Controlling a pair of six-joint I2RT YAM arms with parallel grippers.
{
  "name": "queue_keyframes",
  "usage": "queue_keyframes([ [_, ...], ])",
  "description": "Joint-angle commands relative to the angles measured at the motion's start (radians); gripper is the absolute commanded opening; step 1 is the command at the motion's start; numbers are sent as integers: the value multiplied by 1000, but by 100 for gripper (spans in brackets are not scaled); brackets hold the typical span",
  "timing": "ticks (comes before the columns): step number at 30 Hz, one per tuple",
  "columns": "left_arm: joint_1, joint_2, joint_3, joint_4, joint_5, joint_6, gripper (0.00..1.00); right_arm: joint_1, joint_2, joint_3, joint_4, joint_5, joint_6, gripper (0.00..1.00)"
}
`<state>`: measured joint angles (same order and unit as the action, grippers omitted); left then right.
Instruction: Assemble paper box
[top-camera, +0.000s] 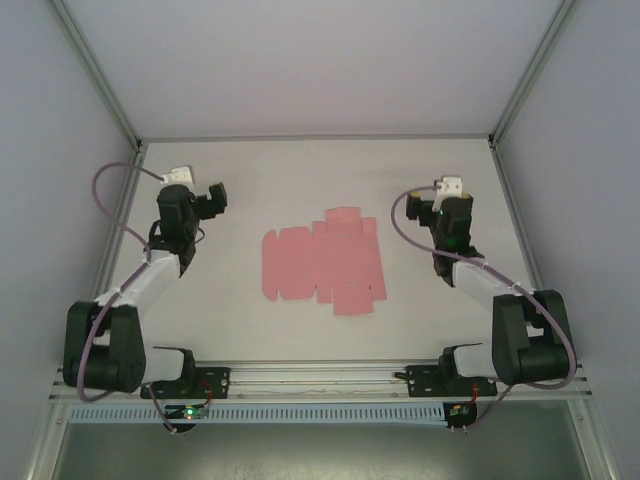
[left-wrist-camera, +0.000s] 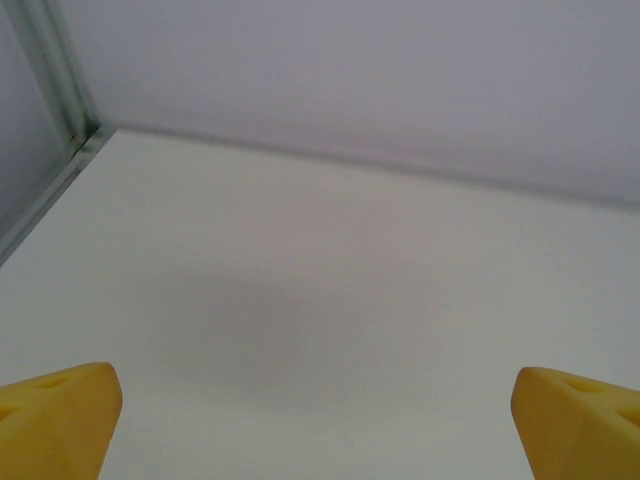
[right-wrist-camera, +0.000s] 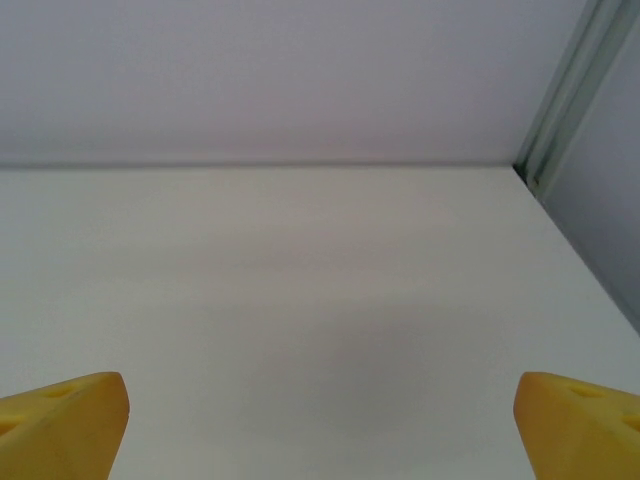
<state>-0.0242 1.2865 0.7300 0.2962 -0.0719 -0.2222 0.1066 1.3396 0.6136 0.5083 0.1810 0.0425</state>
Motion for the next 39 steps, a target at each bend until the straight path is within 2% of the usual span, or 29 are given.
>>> queue_keyframes([
  [1, -1, -15, -9, -243, 72, -192, 100, 78, -16, 94, -317, 44, 63, 98],
  [4, -28, -25, -20, -307, 111, -265, 100, 163, -17, 134, -397, 25, 124, 98],
  [8, -129, -24, -50, -324, 131, -309, 100, 230, 26, 157, -451, -115, 250, 98],
  [15, -205, 90, -4, -377, 239, -359, 100, 293, 248, 193, -367, -419, 356, 84],
  [18, -220, 147, -4, -325, 343, -377, 100, 301, 362, 241, -362, -517, 376, 76],
  [26, -241, 233, 10, -297, 444, -386, 100, 293, 455, 228, -435, -345, 418, 75],
  [34, -256, 298, 3, -216, 573, -426, 100, 251, 529, 97, -296, -418, 519, 73],
  [39, -266, 332, 2, -164, 645, -446, 100, 243, 508, 81, -302, -416, 506, 73],
])
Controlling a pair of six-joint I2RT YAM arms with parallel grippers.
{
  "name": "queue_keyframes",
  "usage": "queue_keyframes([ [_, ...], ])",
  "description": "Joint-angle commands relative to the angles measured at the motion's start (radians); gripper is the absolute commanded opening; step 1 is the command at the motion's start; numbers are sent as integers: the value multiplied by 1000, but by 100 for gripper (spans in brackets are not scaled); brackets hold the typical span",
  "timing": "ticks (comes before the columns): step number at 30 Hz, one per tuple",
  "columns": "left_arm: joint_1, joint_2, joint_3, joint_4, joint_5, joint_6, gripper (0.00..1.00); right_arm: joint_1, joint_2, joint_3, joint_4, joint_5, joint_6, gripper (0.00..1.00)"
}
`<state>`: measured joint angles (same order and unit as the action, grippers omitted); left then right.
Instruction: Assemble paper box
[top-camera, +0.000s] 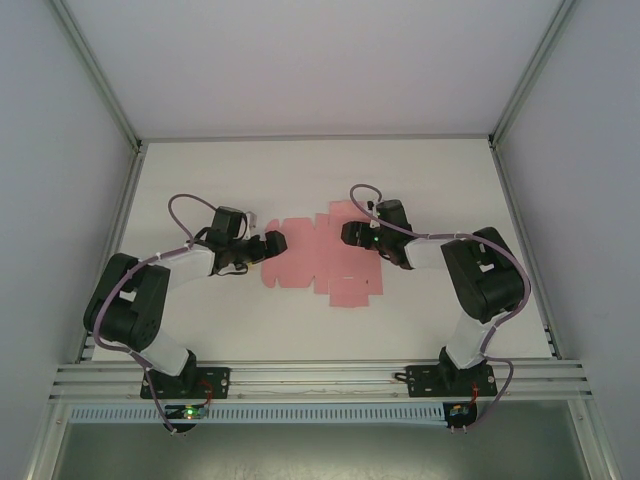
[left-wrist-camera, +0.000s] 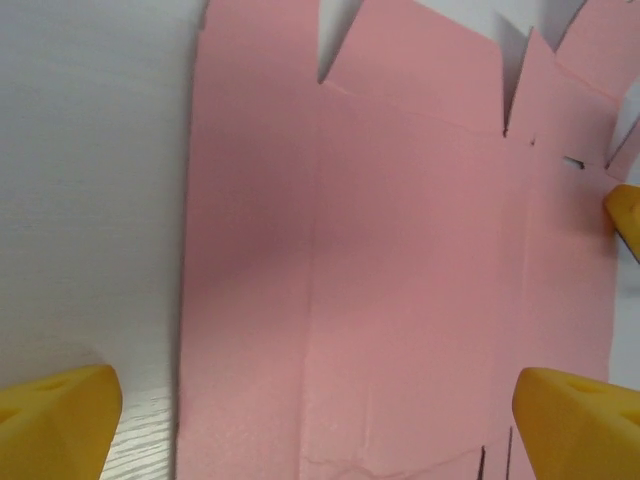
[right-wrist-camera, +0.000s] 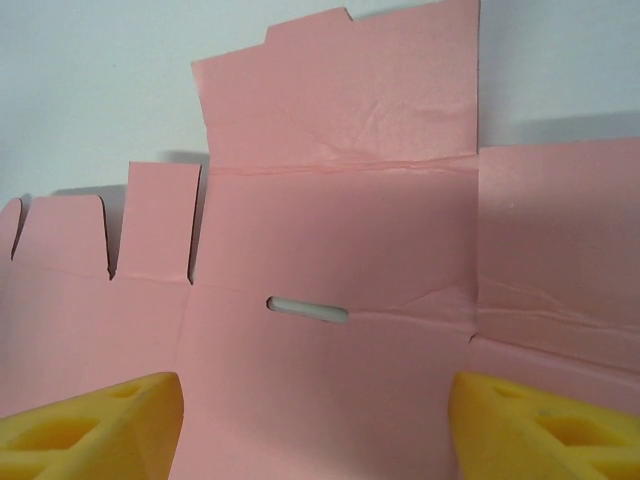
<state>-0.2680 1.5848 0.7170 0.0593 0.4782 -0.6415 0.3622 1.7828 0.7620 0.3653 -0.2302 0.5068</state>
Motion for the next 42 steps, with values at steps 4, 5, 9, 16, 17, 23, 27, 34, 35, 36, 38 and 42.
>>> queue_keyframes([
  [4, -22, 56, 20, 116, 130, -46, 100, -12, 61, -71, -162, -7, 33, 73],
  [5, -22, 60, 17, 140, 157, -56, 100, -14, 61, -73, -163, -7, 33, 73],
  [9, -22, 51, 4, 208, 217, -89, 100, -14, 65, -78, -160, -14, 31, 73],
  [16, -21, -22, -20, 287, 279, -129, 100, -17, 68, -92, -148, -24, 38, 73],
  [17, -22, -31, -25, 306, 286, -144, 100, -17, 66, -95, -146, -23, 38, 73],
  [23, -22, -65, -67, 426, 303, -201, 100, -24, 59, -120, -110, -45, 45, 73],
  [27, -23, -41, -19, 206, 187, -86, 99, -32, 55, -129, -102, -54, 49, 73],
  [34, -23, 57, 23, 112, 135, -36, 93, -37, 50, -136, -98, -55, 45, 73],
  [35, -23, 68, 31, 85, 112, -25, 92, -37, 49, -136, -97, -56, 46, 73],
  [36, -23, 76, 35, 72, 102, -18, 90, -37, 49, -136, -97, -58, 45, 73],
  [38, -24, 96, 36, 76, 103, -16, 87, -38, 47, -136, -98, -56, 44, 73],
  [42, -23, 117, 50, 65, 106, -18, 72, -38, 41, -140, -97, -55, 43, 73],
])
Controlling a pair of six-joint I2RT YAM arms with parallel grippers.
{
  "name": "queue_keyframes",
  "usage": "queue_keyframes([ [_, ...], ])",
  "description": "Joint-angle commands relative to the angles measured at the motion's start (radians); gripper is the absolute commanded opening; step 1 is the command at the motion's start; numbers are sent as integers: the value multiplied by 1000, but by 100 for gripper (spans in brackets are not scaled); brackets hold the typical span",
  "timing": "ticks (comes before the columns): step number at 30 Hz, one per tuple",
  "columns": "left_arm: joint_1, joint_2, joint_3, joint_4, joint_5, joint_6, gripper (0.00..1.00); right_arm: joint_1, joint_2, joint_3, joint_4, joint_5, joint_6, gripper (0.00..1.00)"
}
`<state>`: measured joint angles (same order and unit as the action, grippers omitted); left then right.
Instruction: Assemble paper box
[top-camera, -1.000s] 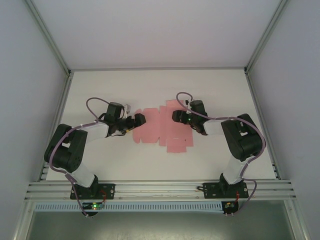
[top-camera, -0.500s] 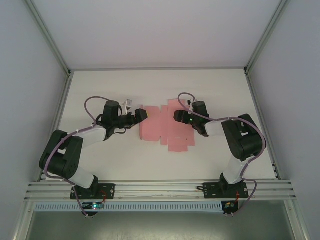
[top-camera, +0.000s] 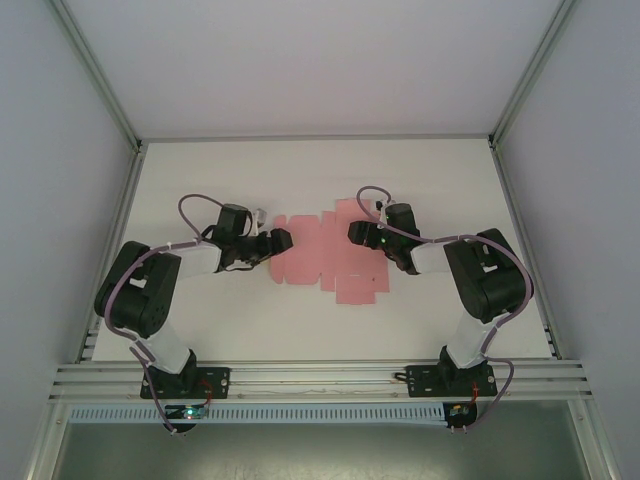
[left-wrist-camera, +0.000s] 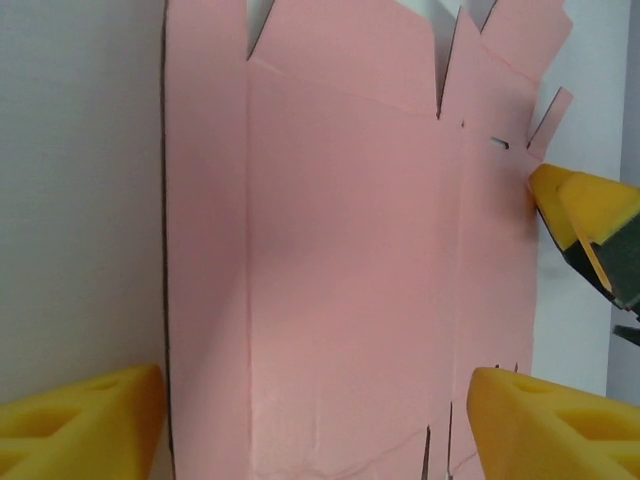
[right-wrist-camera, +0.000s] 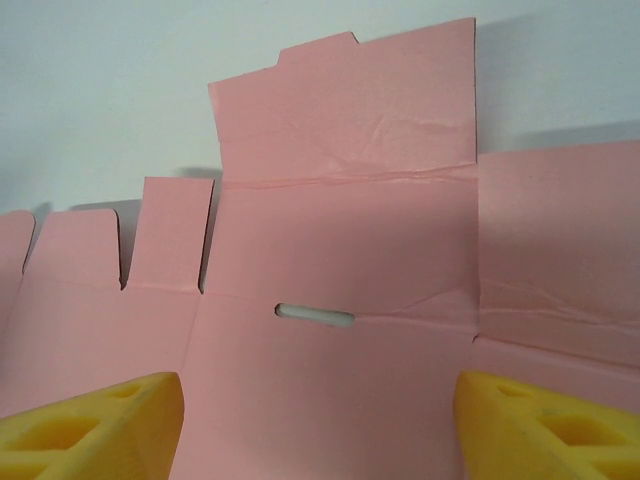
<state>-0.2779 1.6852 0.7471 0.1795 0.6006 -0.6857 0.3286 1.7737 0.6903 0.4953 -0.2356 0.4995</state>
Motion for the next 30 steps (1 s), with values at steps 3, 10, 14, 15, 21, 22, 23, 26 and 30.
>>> queue_keyframes([
  [3, -15, 4, 20, -55, -24, 40, 56, -7, 47, -71, -229, -47, 47, 72],
  [10, -25, -39, 45, -48, -11, 74, 0, -10, 46, -64, -230, -51, 29, 72],
  [14, -46, -96, 60, -46, 7, 123, 0, -10, -17, -51, -227, -75, -20, 73],
  [15, -51, -118, 61, -47, 7, 138, 0, -10, -50, -47, -230, -76, -39, 74],
  [21, -68, -290, 10, 5, 46, 189, 0, -30, -330, -38, -294, -102, -196, 84],
  [22, -69, -324, -3, 26, 68, 188, 0, -45, -382, -52, -291, -130, -211, 86],
  [23, -70, -352, -11, 40, 95, 189, 0, -62, -425, -67, -286, -161, -219, 86],
  [26, -78, -448, -36, 64, 120, 184, 0, -130, -544, -129, -261, -231, -200, 89],
  [30, -83, -589, -66, 16, 25, 159, 0, -218, -698, -220, -217, -280, -146, 92],
])
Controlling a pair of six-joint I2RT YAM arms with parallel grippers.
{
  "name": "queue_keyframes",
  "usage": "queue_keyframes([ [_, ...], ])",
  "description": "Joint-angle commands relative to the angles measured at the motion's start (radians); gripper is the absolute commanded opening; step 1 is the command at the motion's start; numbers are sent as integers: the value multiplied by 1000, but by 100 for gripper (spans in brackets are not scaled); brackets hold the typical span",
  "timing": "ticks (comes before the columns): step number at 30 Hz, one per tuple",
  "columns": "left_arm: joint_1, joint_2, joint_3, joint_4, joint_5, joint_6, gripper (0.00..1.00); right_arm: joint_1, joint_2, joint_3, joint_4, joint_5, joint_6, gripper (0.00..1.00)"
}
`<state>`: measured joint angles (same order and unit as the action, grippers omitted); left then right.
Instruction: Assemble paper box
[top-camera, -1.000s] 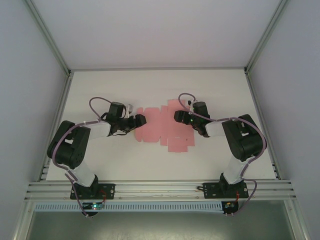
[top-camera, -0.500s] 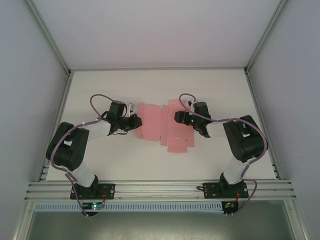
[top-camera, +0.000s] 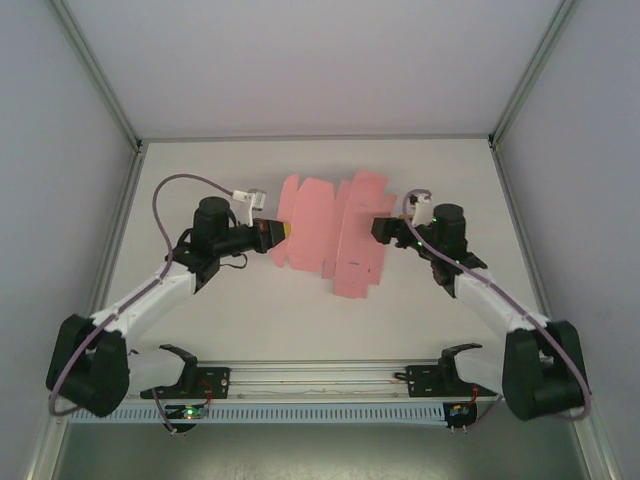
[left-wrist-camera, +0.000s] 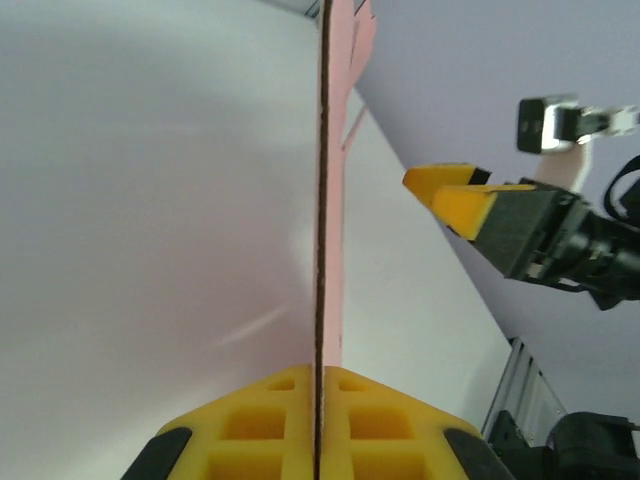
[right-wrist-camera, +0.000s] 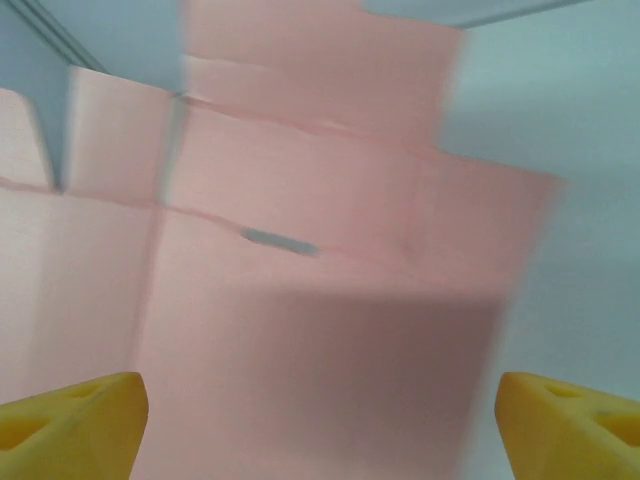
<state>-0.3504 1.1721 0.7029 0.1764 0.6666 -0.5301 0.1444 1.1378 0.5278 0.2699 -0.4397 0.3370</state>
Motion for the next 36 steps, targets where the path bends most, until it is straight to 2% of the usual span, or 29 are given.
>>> queue_keyframes([
  [1, -10, -106, -30, 19, -54, -1, 0, -42, -95, -82, 27, -86, 27, 95],
  [7, -12, -257, -85, 126, 9, -80, 0, -55, -188, -187, 232, -313, 97, 96],
  [11, -15, -304, -97, 187, 27, -110, 0, -58, -150, -167, 238, -337, 115, 95],
  [17, -18, -323, -95, 151, 19, -113, 0, -63, -87, -141, 360, -458, 152, 86],
  [21, -19, -328, -106, 174, 40, -119, 0, -63, -56, -122, 442, -485, 211, 79],
  [26, -21, -341, -117, 138, -23, -103, 0, -67, -20, -79, 453, -487, 246, 62],
  [31, -21, -357, -139, 117, -52, -100, 0, -85, -21, -47, 386, -467, 207, 59],
  [36, -21, -389, -153, 83, -98, -94, 0, -102, -18, -15, 387, -488, 212, 46],
])
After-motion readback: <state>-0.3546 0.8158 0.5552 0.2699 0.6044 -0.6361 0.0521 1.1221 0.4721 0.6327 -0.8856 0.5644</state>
